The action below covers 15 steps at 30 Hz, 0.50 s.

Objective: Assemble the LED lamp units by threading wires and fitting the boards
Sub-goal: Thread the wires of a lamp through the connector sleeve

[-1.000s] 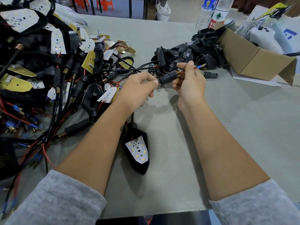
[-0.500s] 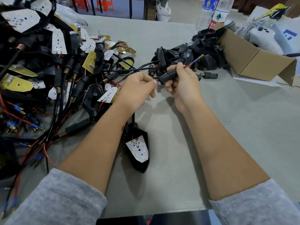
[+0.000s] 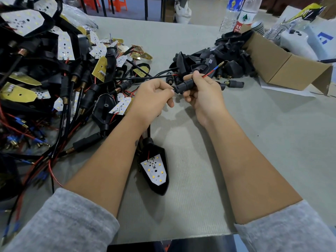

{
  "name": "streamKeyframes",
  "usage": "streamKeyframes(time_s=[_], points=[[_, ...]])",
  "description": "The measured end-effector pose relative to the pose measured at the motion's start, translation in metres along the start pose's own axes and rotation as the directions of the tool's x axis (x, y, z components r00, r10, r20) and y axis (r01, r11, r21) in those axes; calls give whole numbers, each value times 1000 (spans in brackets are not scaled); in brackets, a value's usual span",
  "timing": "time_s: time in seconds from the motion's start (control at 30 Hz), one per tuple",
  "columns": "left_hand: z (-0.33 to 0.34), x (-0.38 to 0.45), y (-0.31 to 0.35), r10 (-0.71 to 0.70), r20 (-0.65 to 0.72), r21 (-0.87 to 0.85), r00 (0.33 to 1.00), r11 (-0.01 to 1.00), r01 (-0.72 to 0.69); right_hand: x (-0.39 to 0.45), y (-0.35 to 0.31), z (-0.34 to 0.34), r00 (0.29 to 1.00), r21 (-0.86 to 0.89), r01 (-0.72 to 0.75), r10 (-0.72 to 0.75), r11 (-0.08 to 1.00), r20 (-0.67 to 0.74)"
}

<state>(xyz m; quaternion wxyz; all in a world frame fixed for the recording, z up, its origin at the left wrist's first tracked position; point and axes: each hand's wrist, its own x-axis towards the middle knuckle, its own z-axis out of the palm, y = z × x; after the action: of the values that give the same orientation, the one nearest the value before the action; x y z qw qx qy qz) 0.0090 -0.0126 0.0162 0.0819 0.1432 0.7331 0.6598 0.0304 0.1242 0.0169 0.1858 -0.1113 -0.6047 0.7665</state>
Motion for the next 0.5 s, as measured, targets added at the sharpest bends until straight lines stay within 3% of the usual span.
streamKeyframes(time_s=[0.5], points=[[4, 4, 1, -98, 10, -43, 995, 994, 99, 2, 2, -4, 985, 18, 6, -3, 1000, -171]])
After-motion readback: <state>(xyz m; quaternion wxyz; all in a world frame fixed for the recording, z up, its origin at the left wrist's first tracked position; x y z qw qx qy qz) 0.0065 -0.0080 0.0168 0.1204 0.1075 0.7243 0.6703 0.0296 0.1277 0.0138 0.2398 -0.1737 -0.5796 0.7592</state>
